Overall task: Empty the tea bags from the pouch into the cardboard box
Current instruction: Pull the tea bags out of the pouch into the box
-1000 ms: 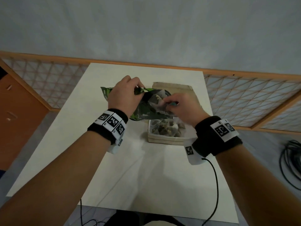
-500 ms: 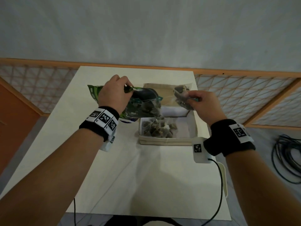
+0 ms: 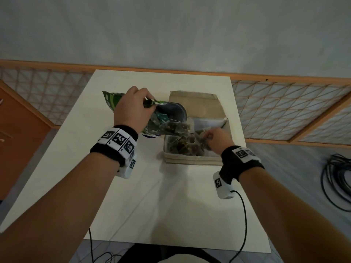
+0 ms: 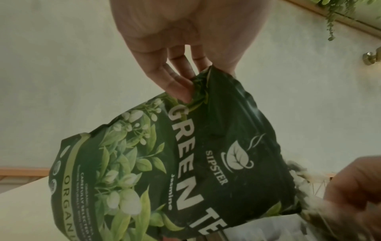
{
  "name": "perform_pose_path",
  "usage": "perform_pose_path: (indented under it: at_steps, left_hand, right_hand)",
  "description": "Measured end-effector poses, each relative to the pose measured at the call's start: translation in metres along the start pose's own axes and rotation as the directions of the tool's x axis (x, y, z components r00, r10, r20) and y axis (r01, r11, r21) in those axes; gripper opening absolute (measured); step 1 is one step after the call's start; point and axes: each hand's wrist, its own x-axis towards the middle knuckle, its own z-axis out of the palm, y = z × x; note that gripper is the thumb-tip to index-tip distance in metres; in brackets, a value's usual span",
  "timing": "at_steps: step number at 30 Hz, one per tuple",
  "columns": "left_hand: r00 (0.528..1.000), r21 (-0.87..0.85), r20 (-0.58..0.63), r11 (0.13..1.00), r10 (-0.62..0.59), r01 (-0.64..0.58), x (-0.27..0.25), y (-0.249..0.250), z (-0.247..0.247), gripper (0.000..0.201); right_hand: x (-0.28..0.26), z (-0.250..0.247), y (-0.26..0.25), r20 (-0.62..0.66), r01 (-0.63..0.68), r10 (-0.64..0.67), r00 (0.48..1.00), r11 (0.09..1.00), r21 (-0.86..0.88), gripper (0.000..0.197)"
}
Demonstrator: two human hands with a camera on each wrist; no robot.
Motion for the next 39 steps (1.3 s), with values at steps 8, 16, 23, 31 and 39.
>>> perform_pose_path:
  at_steps: [8,16,23,31,39]
  left_hand:
    - [1.000,-0.021,-0.015,1.000,0.001,-0.001,-0.003,-0.001,-0.001,0.013]
    - [1.000,-0.033,-0.009,0.999,0.004,-0.004,-0.004,0.002,-0.001,0.013]
    - [1.000,-0.035,-0.002,0.999,0.000,0.000,-0.003,0.003,0.001,0.013]
    - [1.000,-0.017,-0.004,1.000,0.010,-0.011,0.000,0.004,0.001,0.012]
    - [1.000,-0.012,-0.003,1.000,0.001,-0.001,-0.001,0.004,0.002,0.013]
  right_hand:
    - [-0.007,0.002,-0.031,-0.375,0.187,-0.099,0.922,0.961,0.205,0.025]
    - [0.001,0.021,-0.061,-0.080,0.229,-0.225,0.971,0.973,0.033,0.037]
    - [-0.017,-0.012,-0.068,-0.402,0.359,-0.283,0.871,0.925,0.126,0.020]
    - [-0.033,-0.051,-0.050,-0.692,0.511,-0.138,0.709,0.776,0.369,0.010]
    - [-0.041,-0.062,-0.034,-0.705,0.517,0.132,0.697,0.588,0.622,0.011]
